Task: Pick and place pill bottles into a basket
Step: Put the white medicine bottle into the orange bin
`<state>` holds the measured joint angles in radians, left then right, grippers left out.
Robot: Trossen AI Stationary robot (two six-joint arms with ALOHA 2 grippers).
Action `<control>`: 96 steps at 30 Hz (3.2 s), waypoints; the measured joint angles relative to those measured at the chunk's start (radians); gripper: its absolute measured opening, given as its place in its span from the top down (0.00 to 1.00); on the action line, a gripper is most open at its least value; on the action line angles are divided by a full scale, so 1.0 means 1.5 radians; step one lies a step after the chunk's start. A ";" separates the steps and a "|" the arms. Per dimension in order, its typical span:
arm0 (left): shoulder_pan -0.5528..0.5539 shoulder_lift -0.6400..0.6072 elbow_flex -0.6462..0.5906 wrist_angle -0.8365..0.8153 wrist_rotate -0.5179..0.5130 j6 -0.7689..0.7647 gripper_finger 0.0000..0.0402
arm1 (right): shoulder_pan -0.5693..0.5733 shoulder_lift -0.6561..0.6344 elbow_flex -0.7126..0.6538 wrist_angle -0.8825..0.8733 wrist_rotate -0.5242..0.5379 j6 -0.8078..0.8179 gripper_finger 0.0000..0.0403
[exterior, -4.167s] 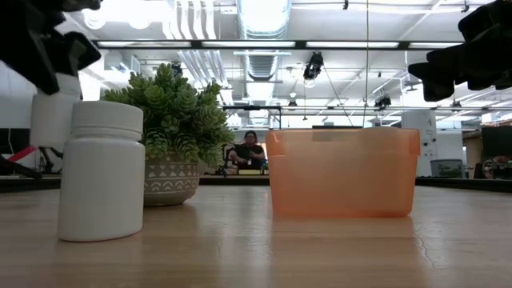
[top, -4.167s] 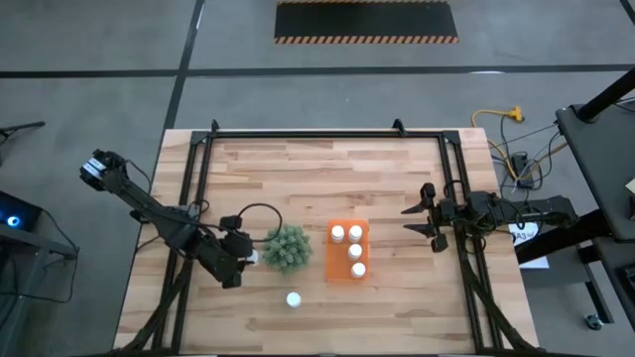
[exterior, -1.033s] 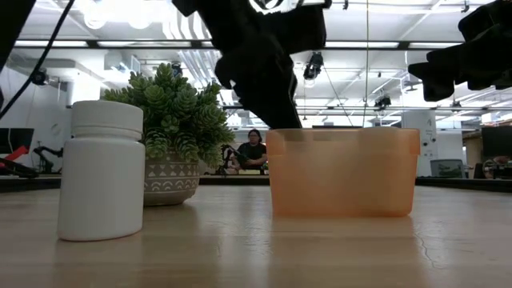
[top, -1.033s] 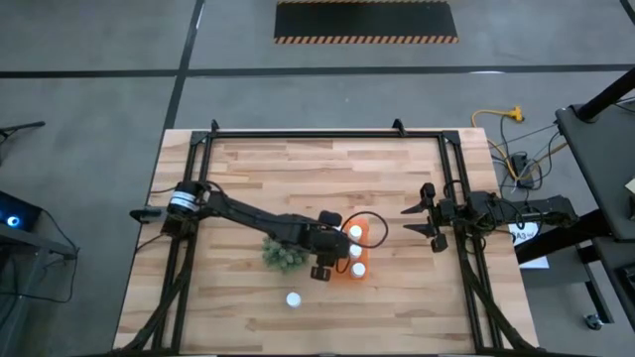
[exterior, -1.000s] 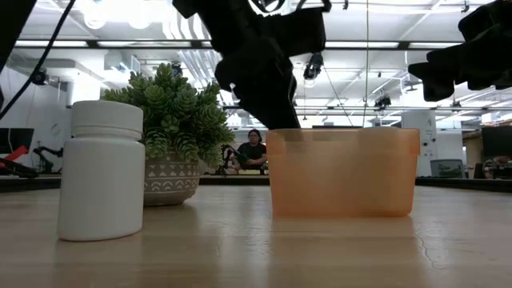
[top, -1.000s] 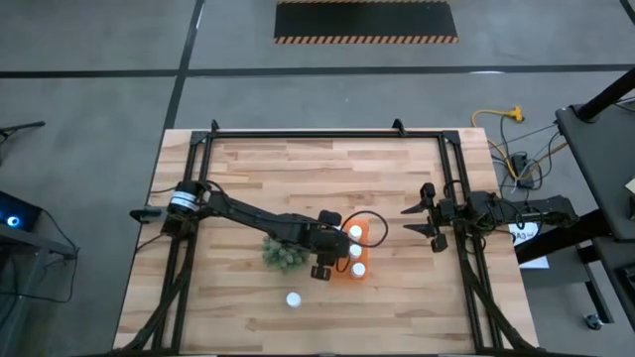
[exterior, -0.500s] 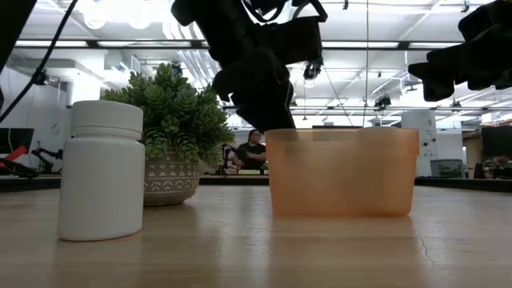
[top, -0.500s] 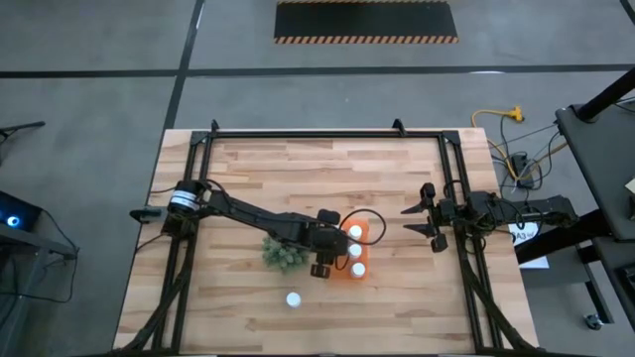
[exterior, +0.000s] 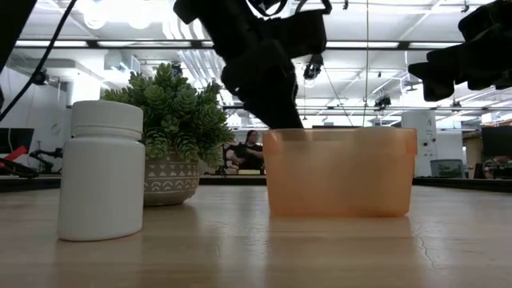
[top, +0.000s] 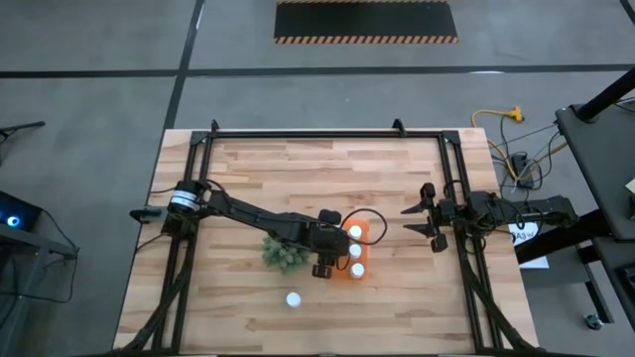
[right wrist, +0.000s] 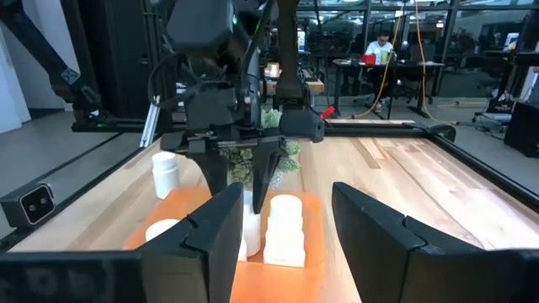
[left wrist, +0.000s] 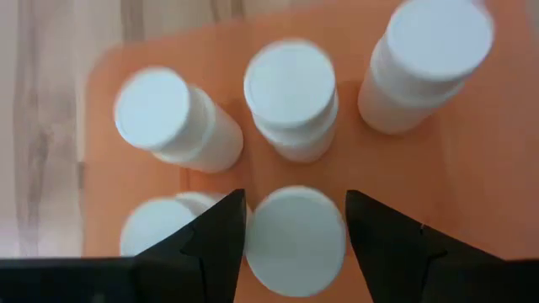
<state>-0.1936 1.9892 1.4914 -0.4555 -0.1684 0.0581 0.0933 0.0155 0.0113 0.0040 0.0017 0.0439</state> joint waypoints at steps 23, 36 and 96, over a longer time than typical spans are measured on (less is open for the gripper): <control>-0.050 -0.083 0.009 0.002 0.004 -0.035 0.53 | 0.000 0.000 0.000 0.000 0.000 -0.001 0.57; -0.147 -0.103 0.005 -0.003 0.007 -0.033 0.53 | 0.000 0.000 0.000 0.000 0.000 0.000 0.58; -0.244 -0.107 -0.129 -0.080 0.045 -0.202 0.32 | 0.000 0.000 0.000 0.000 0.000 0.000 0.57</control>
<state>-0.5598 1.8290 1.2981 -0.5751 -0.1009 -0.2445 0.0933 0.0158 0.0113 0.0040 0.0017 0.0437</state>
